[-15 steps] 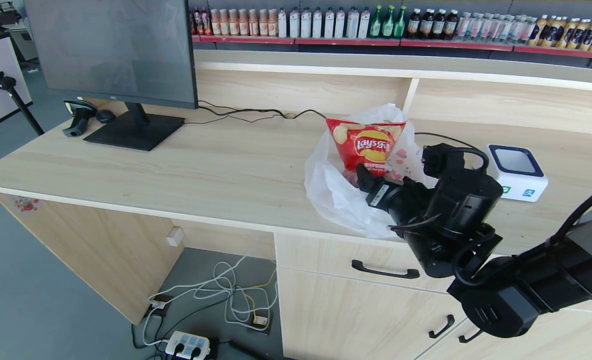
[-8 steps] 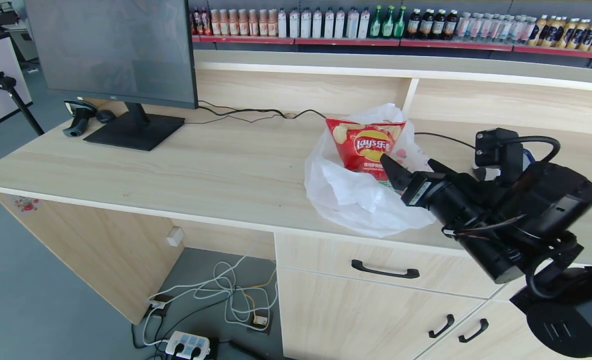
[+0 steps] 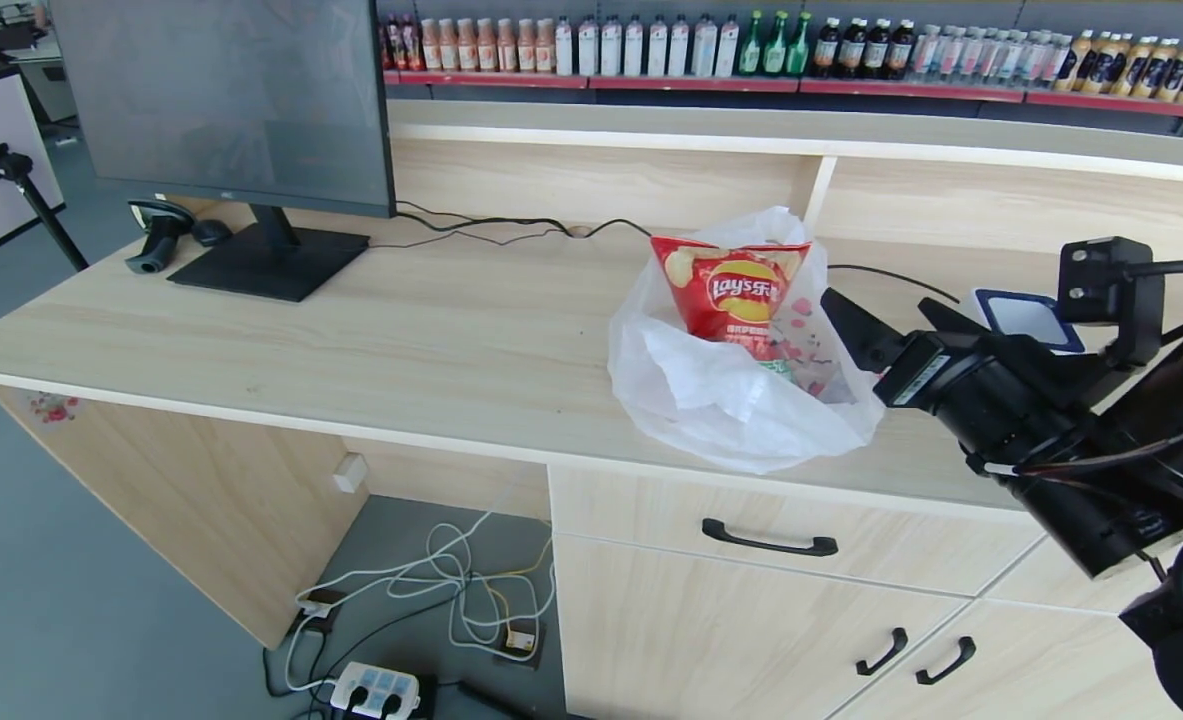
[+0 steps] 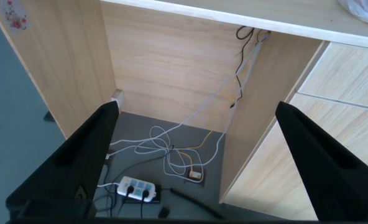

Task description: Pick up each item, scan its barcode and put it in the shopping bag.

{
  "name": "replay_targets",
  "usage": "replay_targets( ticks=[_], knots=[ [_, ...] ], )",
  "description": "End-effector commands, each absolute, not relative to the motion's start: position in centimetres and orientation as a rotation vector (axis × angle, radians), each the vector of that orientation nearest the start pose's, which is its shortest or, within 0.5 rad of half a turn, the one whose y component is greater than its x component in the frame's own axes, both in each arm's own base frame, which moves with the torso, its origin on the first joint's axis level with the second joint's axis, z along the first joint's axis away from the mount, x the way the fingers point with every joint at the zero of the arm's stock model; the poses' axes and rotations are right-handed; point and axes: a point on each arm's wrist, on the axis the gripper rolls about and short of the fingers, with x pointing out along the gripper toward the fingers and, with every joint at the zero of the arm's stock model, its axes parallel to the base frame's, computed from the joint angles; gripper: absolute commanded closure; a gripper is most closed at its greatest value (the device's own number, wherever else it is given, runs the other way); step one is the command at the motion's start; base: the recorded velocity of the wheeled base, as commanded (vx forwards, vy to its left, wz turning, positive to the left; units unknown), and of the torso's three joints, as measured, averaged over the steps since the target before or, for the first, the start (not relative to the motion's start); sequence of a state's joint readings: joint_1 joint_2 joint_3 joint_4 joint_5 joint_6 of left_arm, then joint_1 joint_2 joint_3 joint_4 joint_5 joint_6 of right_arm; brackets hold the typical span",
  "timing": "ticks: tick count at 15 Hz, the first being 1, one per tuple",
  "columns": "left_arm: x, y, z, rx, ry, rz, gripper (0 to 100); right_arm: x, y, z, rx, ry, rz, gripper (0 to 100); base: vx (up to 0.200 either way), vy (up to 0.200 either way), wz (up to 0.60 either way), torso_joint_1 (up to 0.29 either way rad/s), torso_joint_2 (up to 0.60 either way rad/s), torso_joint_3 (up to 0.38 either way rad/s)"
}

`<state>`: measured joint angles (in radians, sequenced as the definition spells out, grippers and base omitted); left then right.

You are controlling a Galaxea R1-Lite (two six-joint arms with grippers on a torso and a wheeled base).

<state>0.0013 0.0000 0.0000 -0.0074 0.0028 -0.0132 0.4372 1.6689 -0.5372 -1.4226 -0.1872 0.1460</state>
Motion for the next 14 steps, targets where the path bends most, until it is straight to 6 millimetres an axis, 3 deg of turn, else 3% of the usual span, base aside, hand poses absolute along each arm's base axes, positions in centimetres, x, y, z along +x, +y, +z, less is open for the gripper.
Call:
replay_targets(
  ticks=[1,6,9,12,14],
  knots=[
    [-2.3,0.0,7.6,-0.014,-0.008,0.005,0,24.4,10.2,20.2,0.229,-0.268,0.266,0,0.000,0.000,-0.60,0.007,0.00,0.002],
    [-2.3,0.0,7.6,-0.012,-0.008,0.005,0,24.4,10.2,20.3,0.228,-0.271,0.275,0,0.000,0.000,-0.60,0.003,0.00,0.001],
    [-2.3,0.0,7.6,-0.012,-0.008,0.005,0,23.8,10.4,22.8,0.213,-0.320,0.307,0,0.000,0.000,0.00,0.000,0.00,0.000],
    [-2.3,0.0,7.6,-0.012,-0.008,0.005,0,23.3,10.7,23.1,0.208,-0.329,0.377,0,0.000,-0.200,0.00,0.004,0.00,0.001],
    [-2.3,0.0,7.6,-0.012,-0.008,0.005,0,22.9,10.5,22.2,0.203,-0.315,0.367,0,0.000,-0.200,0.00,-0.002,0.00,0.002]
  ],
)
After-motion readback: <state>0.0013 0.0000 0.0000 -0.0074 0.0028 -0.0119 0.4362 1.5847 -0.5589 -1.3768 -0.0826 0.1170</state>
